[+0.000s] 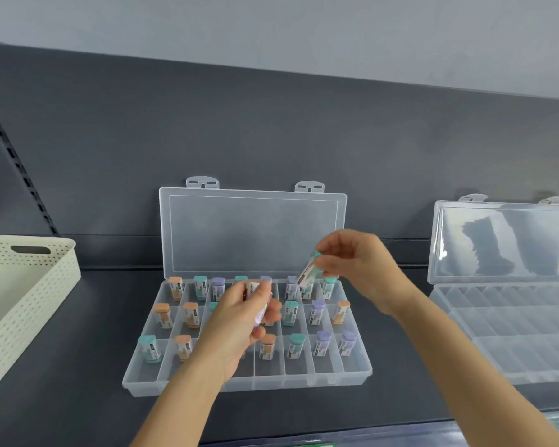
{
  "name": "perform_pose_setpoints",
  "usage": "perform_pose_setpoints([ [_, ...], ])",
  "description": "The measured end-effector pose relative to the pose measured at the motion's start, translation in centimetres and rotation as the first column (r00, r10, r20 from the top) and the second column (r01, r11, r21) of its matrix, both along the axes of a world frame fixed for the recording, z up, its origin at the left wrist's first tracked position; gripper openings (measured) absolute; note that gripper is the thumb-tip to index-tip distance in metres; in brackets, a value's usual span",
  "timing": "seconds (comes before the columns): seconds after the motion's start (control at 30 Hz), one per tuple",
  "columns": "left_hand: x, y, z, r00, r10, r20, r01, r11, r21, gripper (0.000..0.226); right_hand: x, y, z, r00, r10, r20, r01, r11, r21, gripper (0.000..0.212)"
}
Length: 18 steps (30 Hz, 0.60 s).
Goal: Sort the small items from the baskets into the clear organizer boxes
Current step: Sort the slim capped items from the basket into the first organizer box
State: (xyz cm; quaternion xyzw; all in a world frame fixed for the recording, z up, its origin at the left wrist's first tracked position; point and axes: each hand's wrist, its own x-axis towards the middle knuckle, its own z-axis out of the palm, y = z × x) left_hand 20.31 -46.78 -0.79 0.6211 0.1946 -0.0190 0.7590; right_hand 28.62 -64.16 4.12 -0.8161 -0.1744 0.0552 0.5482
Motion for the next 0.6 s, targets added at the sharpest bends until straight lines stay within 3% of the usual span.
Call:
perform_pose_setpoints([
  [0.1,0.5,0.1,-0.3,1.0,-0.016,-0.008,0.015,0.996,-0.09,0.016,2.2,-1.9,-0.7,0.966,-0.117,0.23,0.178,0.947,-0.267,0.01],
  [0.2,0.8,0.0,-0.4,0.998,-0.055,0.01,0.056,0.991,-0.122,0.025,4.0,-3.2,-2.7,0.949,-0.085,0.304,0.227,0.853,-0.47,0.007],
  [0.6,0.9,0.1,-1.0,0.991,-0.074,0.109,0.096,0.972,-0.214,0.022,6.3,-2.8,-8.0,0.954,0.117,0.275,0.11,0.718,-0.688,0.008],
])
